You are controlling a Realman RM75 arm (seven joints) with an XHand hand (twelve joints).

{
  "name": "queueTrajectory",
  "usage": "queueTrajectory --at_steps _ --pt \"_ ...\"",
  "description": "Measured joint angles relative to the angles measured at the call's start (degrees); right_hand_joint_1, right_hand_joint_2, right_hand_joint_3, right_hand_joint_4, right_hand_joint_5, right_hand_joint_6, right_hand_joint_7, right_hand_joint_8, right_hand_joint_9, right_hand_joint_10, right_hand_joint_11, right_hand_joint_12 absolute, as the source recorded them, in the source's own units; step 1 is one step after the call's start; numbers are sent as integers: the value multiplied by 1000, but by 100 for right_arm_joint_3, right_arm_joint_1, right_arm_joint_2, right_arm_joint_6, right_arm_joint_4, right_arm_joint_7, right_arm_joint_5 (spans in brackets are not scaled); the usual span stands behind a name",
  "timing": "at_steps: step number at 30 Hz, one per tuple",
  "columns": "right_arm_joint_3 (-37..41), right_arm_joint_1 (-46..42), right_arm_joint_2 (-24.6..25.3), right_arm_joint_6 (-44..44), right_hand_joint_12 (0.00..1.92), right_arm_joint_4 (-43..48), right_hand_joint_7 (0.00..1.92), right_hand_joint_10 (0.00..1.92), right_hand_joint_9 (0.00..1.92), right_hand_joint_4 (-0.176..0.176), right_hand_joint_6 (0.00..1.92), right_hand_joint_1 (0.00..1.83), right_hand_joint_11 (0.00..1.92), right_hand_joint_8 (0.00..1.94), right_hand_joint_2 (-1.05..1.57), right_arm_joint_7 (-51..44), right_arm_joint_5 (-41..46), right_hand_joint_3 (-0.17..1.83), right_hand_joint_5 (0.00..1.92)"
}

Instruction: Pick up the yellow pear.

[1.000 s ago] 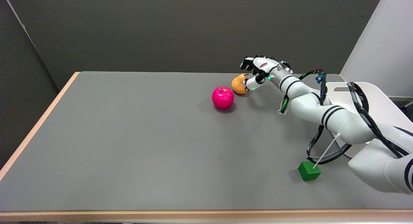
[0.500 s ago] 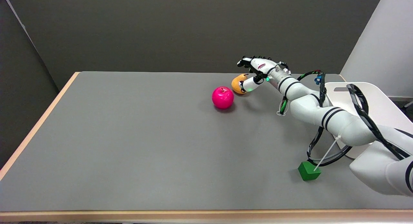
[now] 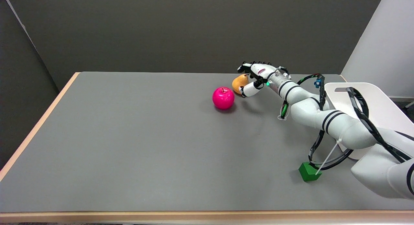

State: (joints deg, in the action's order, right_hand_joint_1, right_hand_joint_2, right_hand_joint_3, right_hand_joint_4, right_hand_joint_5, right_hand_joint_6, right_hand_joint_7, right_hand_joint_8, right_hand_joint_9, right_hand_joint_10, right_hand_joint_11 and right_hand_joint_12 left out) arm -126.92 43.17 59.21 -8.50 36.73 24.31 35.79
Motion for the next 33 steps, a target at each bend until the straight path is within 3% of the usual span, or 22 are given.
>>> queueTrajectory --at_steps 8,12,14,16,20,21,22,23,25,29,33 --pt "-60 -14 31 33 1495 -50 402 890 406 95 571 834 371 428 671 3 5 975 285" --pt "-81 -15 40 47 1514 -66 470 967 458 103 720 864 403 506 715 3 11 953 324" --pt "-89 -16 45 52 1531 -72 527 1025 500 119 936 885 425 586 756 4 12 927 338" --pt "-97 -16 48 60 1546 -78 553 1049 520 125 1008 893 427 643 772 4 12 918 336" --pt "-110 -16 54 61 1633 -83 606 1135 591 122 1184 937 372 870 819 5 18 869 376" --pt "-113 -16 54 61 1658 -85 640 1143 617 73 1335 988 356 1023 947 5 17 654 410" --pt "-115 -16 55 60 1689 -85 700 1145 653 -13 1592 1070 341 1265 1171 5 15 277 462" --pt "-118 -16 56 57 1724 -85 736 1162 670 -59 1716 1112 312 1392 1277 5 13 99 490" --pt "-122 -16 57 47 1816 -85 762 1241 664 -69 1680 1118 212 1410 1238 4 10 167 496" --pt "-122 -19 56 16 1818 -80 762 1290 700 -57 1676 1120 205 1438 1223 5 3 195 504" --pt "-131 -29 57 -13 1867 -70 759 1366 694 -72 1675 1115 154 1497 1233 0 -13 193 495"
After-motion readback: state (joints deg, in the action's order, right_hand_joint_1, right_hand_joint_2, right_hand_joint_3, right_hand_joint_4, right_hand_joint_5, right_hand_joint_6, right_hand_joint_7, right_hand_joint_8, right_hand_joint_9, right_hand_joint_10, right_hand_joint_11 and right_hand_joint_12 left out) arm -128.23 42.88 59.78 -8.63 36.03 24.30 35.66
